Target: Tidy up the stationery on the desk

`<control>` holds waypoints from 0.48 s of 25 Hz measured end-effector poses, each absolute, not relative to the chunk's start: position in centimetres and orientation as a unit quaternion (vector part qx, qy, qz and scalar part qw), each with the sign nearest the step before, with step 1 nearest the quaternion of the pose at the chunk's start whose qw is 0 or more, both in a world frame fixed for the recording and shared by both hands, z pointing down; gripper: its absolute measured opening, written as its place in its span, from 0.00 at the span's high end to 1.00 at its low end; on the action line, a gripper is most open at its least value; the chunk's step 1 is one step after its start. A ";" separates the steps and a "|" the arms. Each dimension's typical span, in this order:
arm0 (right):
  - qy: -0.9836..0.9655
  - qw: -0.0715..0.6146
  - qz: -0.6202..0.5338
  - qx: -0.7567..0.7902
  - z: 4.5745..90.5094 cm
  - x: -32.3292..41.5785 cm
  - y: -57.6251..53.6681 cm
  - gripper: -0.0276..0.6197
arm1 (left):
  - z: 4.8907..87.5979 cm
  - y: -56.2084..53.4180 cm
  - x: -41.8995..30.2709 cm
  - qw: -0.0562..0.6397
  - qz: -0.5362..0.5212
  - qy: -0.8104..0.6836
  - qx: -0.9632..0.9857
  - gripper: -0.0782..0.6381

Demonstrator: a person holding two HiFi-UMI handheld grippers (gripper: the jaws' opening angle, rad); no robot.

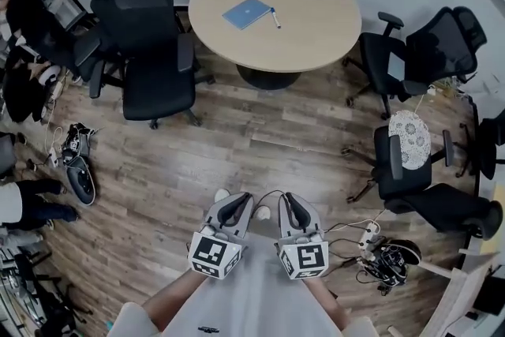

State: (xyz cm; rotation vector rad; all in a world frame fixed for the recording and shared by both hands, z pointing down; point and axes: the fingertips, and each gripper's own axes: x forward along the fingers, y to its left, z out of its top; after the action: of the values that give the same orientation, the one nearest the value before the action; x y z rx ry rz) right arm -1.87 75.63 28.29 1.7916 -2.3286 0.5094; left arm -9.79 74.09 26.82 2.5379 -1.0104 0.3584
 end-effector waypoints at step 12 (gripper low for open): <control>-0.780 0.064 0.183 0.595 29.3 2.5 74.3 0.87 | 26.6 73.0 -6.2 0.176 0.126 -0.371 0.903 0.85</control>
State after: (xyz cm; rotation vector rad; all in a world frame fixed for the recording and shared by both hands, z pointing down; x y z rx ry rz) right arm 2.53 74.28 29.26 1.7975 -2.3542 0.5535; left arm -6.21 72.99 26.57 2.5585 -1.0501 0.3555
